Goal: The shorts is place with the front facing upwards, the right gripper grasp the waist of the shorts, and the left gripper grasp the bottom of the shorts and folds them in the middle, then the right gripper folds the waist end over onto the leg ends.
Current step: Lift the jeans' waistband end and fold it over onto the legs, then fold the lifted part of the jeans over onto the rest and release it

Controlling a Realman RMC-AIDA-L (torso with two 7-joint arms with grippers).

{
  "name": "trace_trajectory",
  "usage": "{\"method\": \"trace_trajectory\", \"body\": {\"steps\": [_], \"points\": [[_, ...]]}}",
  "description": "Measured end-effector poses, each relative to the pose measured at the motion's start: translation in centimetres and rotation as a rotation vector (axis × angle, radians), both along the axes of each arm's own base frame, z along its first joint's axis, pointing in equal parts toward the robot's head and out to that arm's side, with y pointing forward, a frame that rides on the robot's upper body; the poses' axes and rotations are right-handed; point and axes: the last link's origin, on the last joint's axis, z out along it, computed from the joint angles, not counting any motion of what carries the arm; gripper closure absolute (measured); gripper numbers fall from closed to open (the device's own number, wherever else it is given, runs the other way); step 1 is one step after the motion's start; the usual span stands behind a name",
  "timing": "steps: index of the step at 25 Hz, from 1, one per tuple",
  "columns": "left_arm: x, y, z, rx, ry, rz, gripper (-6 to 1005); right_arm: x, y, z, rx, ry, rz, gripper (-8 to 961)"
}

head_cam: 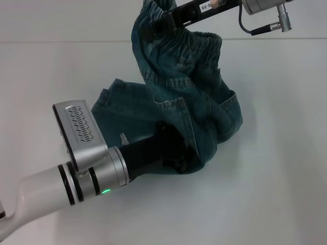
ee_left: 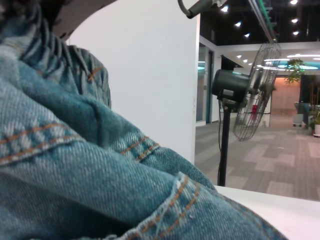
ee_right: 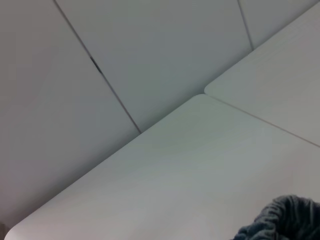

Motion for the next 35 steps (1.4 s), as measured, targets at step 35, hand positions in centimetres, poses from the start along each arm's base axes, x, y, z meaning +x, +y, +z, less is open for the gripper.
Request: {"method": "trace_trajectory", "body": {"steps": [35], "points": [[-9.8, 1.4, 9.5, 0.608, -0.142, 0.488, 996, 2.5, -1.1, 1.6, -0.03, 0.062, -0.026, 838]]}}
